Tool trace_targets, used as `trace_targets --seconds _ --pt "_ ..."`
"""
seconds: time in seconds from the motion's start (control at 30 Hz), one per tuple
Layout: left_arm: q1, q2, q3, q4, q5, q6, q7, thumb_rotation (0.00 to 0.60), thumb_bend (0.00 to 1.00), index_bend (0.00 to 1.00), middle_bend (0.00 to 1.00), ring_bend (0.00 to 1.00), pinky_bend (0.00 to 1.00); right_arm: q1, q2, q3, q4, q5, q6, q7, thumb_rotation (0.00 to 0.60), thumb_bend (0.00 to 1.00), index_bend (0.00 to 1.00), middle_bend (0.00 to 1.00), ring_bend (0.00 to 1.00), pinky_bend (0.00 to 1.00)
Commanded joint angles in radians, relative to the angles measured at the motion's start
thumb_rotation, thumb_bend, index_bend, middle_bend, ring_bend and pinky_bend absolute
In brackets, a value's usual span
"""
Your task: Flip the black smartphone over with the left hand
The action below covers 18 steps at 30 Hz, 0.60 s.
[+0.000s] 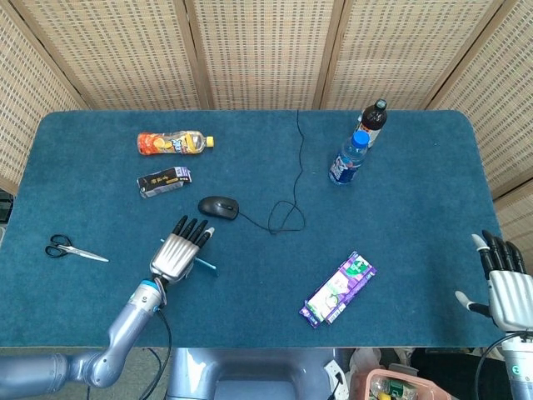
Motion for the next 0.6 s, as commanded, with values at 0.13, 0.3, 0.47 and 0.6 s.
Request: trace_targets --seconds 0.13,0.3,0.47,0.6 --pt "-0.006 0.013 -0.003 0.062 0.151 0.024 -0.219 0.6 0.09 0.0 0.0 0.0 0.0 0.0 0.001 0.0 -0.001 0.0 0.0 0.003 0.6 0.0 0.0 0.0 0.0 0.0" --pt "0.042 0.079 0.0 0.016 0.196 0.106 -0.296 0.6 0.0 0.0 0.0 0.0 0.0 0.0 0.003 -0.001 -0.003 -0.002 0.001 0.007 0.6 0.0 0.0 0.0 0.0 0.0" --pt "0.194 0.252 0.05 -0.042 0.331 0.313 -0.533 0.6 0.0 0.0 0.0 0.0 0.0 -0.002 0.006 -0.003 -0.013 -0.011 0.008 0.006 0.6 0.0 0.0 0.0 0.0 0.0" --pt "0.281 0.34 0.103 -0.012 0.419 0.416 -0.682 0.6 0.0 0.0 0.0 0.0 0.0 -0.003 0.006 -0.004 -0.015 -0.015 0.013 0.0 0.6 0.0 0.0 0.0 0.0 0.0"
